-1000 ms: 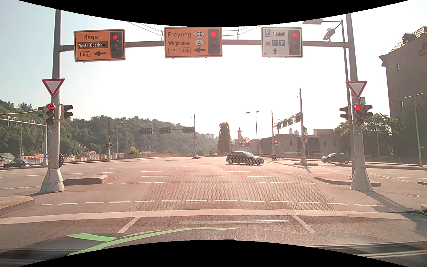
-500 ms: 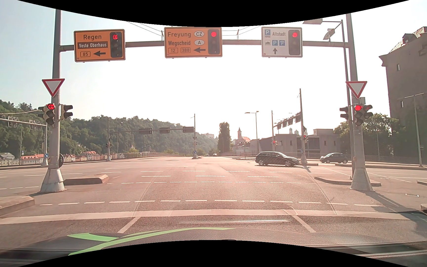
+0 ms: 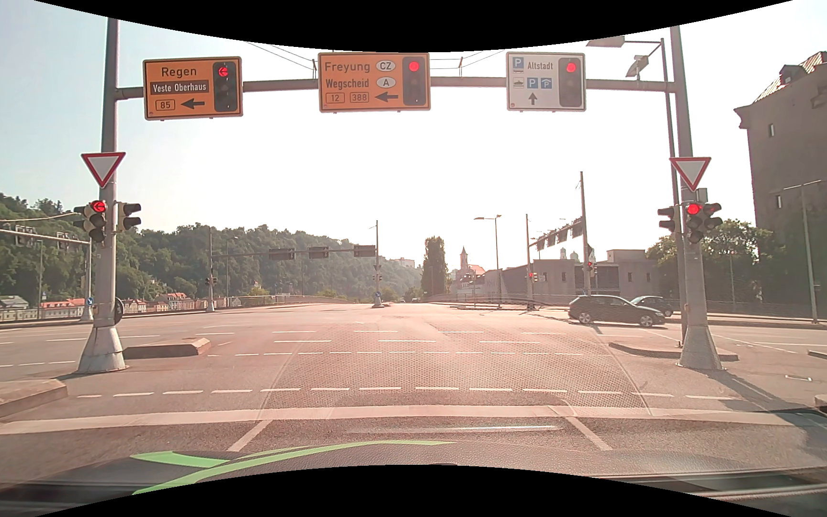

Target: Follow the waypoints while adhering to traffic rules and regulations

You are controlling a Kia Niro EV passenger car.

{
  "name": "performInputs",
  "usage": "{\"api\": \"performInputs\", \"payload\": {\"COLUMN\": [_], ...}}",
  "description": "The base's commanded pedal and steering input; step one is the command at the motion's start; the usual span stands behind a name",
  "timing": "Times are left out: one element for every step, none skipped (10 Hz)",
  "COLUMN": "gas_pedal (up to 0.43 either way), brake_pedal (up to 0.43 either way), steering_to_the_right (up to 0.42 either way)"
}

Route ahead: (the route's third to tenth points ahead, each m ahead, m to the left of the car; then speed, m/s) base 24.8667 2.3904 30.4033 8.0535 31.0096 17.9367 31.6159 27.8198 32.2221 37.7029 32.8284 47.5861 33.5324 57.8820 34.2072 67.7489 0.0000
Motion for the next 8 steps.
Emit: {"api": "performInputs", "payload": {"gas_pedal": [0.0, 0.0, 0.0, 0.0, 0.0, 0.0, 0.0, 0.0], "brake_pedal": [0.317, 0.311, 0.317, 0.311, 0.317, 0.311, 0.317, 0.317], "steering_to_the_right": [-0.002, -0.002, -0.002, -0.003, -0.002, -0.003, -0.002, -0.002]}}
